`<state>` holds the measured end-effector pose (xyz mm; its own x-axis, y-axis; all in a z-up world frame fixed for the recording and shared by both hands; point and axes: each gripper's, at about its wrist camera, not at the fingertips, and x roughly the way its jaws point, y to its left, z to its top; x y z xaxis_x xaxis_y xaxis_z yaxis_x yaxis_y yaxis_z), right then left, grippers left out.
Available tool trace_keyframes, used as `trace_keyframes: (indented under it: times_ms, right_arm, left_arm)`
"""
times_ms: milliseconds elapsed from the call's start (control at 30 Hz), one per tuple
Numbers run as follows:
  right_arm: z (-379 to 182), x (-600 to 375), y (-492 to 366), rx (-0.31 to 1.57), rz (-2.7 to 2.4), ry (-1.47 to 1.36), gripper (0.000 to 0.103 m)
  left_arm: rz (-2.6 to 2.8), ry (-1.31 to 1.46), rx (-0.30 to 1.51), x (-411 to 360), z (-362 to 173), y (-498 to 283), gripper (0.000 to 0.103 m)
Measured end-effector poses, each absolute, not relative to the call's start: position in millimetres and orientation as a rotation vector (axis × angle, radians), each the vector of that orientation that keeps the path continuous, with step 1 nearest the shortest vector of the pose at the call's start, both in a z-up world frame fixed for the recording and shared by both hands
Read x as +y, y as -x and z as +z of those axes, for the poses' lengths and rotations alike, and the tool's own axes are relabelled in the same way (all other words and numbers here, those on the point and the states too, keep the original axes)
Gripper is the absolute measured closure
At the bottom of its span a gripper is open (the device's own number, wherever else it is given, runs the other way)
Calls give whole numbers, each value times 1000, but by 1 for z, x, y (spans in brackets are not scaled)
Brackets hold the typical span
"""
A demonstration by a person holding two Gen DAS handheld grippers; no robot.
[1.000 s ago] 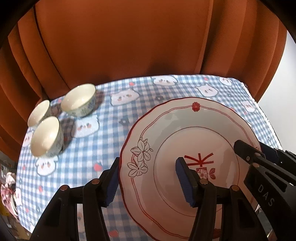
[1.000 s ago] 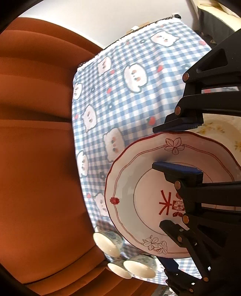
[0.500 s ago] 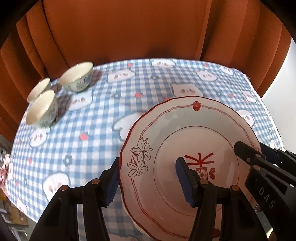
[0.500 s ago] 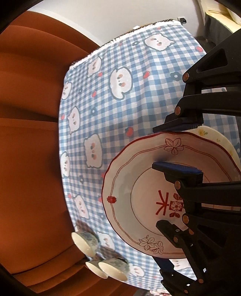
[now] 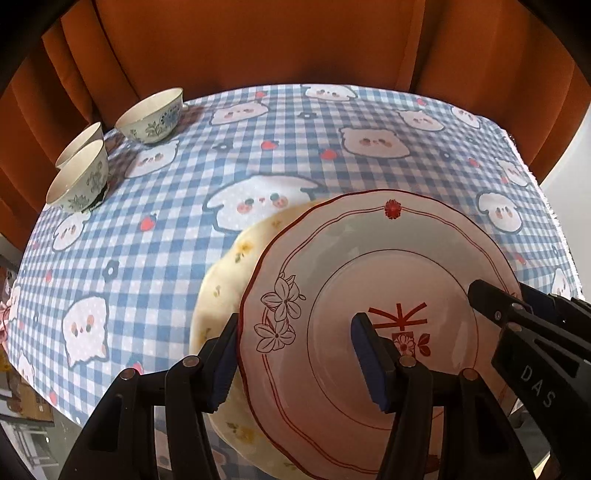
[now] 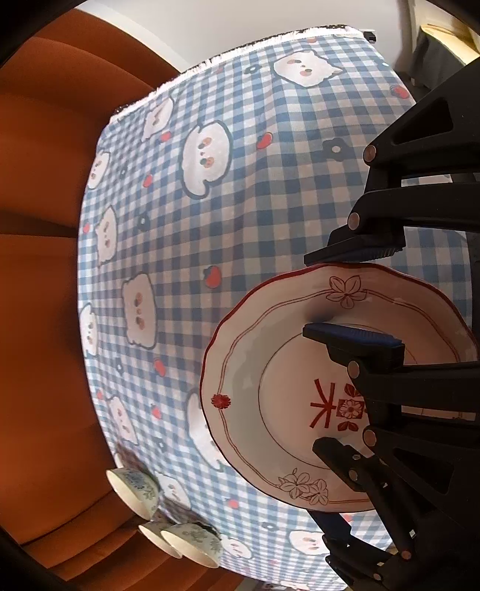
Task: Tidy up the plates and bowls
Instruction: 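Lift the red-rimmed plate with the right tool over the yellow-flower plates, then lower the red-rimmed plate onto the yellow-flower plates and open the right tool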
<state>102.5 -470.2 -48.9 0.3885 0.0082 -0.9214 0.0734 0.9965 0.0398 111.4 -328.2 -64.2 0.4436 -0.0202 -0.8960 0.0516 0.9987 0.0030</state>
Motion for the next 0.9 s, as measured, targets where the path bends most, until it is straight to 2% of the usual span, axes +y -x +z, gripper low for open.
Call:
trace_keyframes:
  times_ms: [633, 667, 700, 733, 900]
  right_arm:
    - [-54, -477, -103, 1153, 31, -92, 69]
    - [-52, -478, -102, 1145, 32, -91, 70]
    - [-49, -479, -99, 1138, 36, -93, 80]
    - [-48, -479, -99, 1144, 39, -85, 82]
    - [-49, -481, -101, 1152, 53, -90, 83]
  left_arm:
    - [34, -65, 1118, -332, -75, -109, 42]
    - [38, -66, 1118, -332, -75, -109, 42]
    - [41, -67, 1118, -333, -75, -110, 42]
    - [45, -71, 1117, -333, -75, -110, 42]
    - [66, -90, 1112, -332, -73, -109, 43]
